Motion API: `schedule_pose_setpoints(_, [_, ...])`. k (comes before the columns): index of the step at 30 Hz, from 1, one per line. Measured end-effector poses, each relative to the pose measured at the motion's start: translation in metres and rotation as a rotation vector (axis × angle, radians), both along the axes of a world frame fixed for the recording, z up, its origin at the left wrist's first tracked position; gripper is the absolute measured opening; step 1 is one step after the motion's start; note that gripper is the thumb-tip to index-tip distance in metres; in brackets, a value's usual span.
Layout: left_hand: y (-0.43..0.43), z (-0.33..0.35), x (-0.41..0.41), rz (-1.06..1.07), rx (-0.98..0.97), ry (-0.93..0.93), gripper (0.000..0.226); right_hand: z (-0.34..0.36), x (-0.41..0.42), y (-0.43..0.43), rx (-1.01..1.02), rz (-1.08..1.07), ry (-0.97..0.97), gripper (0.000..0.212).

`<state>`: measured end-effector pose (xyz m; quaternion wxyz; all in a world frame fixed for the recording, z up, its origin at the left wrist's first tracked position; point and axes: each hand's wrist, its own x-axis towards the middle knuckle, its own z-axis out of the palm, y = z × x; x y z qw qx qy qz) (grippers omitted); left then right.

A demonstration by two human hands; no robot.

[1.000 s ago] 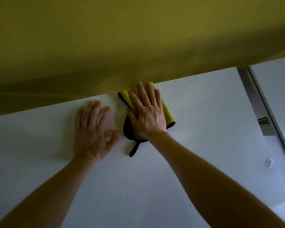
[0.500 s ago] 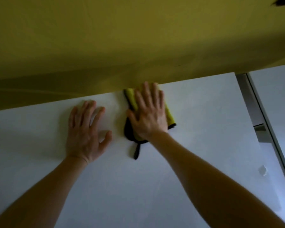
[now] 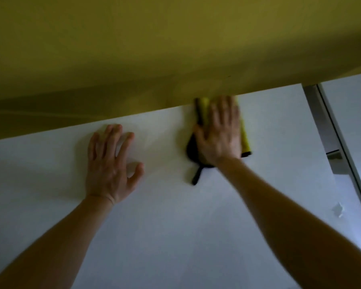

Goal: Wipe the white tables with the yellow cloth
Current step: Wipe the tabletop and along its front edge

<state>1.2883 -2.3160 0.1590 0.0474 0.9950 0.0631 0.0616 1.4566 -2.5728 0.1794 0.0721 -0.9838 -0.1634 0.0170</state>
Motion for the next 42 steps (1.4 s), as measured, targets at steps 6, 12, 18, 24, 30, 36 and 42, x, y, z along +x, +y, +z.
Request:
schedule_pose_setpoints(6, [0.0, -0.001, 0.001, -0.015, 0.002, -0.035, 0.079, -0.004, -0.01, 0.028, 0.144, 0.547, 0.021, 0.071])
schedule_pose_setpoints(12, [0.0, -0.002, 0.001, -0.024, -0.006, -0.018, 0.08, -0.001, 0.064, -0.124, 0.031, -0.199, -0.001, 0.079])
schedule_pose_setpoints(18, [-0.001, 0.001, -0.001, -0.022, -0.028, -0.038, 0.08, 0.001, -0.058, 0.0, 0.082, 0.196, 0.018, 0.069])
schedule_pose_setpoints(24, [-0.002, 0.004, -0.001, -0.057, -0.036, -0.056, 0.072, -0.002, -0.083, -0.083, 0.122, 0.383, 0.022, 0.071])
schedule_pose_setpoints(30, [-0.003, 0.006, -0.001, -0.106, 0.015, 0.024, 0.073, -0.001, -0.043, -0.169, 0.006, -0.422, 0.034, 0.084])
schedule_pose_setpoints(36, [-0.039, 0.023, 0.007, -0.103, 0.023, 0.072, 0.074, -0.003, -0.151, -0.119, 0.025, -0.029, 0.058, 0.075])
schedule_pose_setpoints(42, [-0.188, 0.03, 0.098, -0.282, -0.098, 0.074, 0.072, -0.003, -0.142, -0.177, 0.077, -0.067, 0.042, 0.076])
